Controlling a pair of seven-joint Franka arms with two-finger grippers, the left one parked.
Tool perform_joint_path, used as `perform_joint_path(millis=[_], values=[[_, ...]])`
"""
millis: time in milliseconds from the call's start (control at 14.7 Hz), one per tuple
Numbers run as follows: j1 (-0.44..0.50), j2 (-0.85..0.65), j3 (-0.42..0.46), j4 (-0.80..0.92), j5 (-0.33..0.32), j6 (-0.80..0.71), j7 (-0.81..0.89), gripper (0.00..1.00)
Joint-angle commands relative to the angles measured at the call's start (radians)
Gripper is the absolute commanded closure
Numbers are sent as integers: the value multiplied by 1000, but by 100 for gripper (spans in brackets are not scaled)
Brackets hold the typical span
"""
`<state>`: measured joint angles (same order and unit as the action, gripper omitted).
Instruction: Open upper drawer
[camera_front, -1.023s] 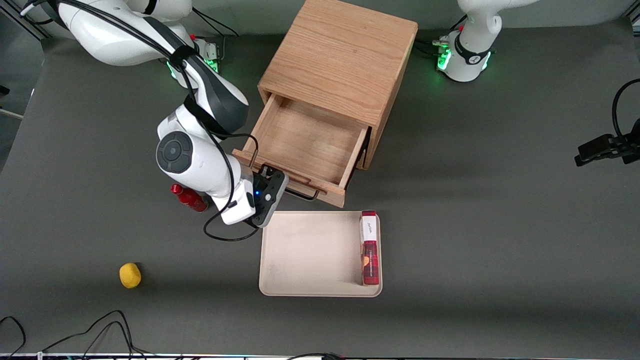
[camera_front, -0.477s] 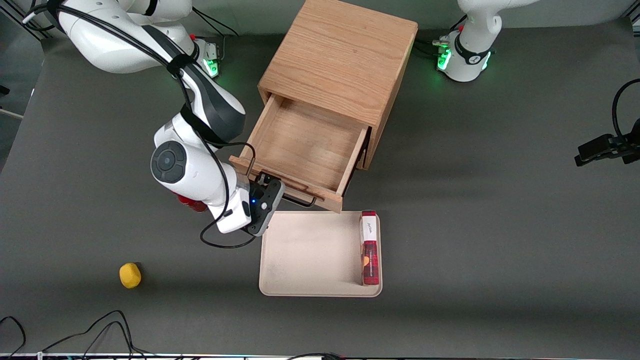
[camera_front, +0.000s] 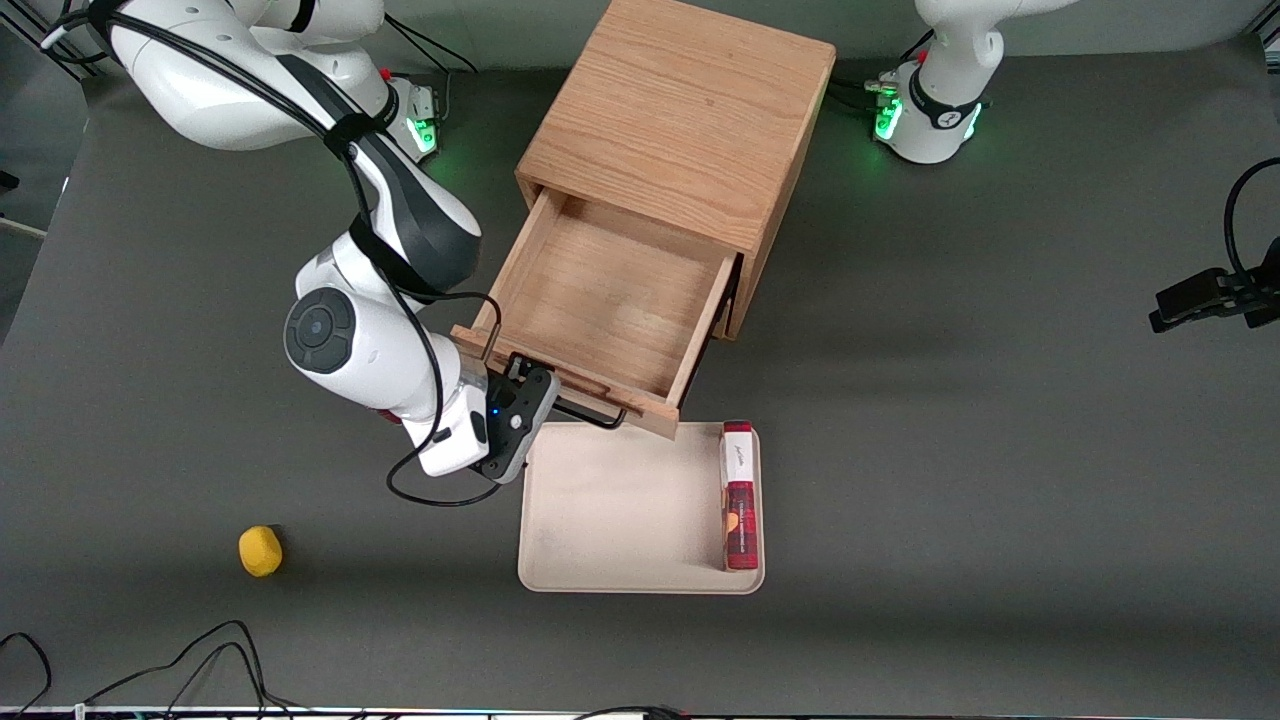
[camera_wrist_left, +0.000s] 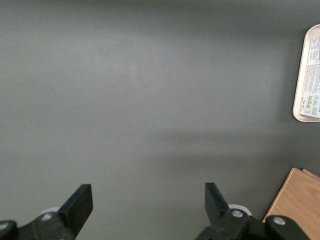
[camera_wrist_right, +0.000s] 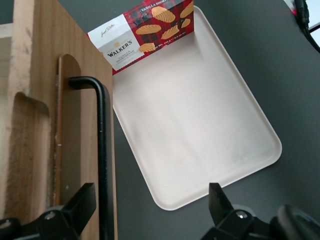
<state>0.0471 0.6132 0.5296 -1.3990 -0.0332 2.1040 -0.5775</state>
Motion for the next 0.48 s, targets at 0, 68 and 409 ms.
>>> perform_joint_path(millis=[0,68,409], values=[[0,26,0,35,-7,5,-27,0],[0,26,0,38,-5,5,-27,0],[2,7,0,43,-4,5,-12,0]])
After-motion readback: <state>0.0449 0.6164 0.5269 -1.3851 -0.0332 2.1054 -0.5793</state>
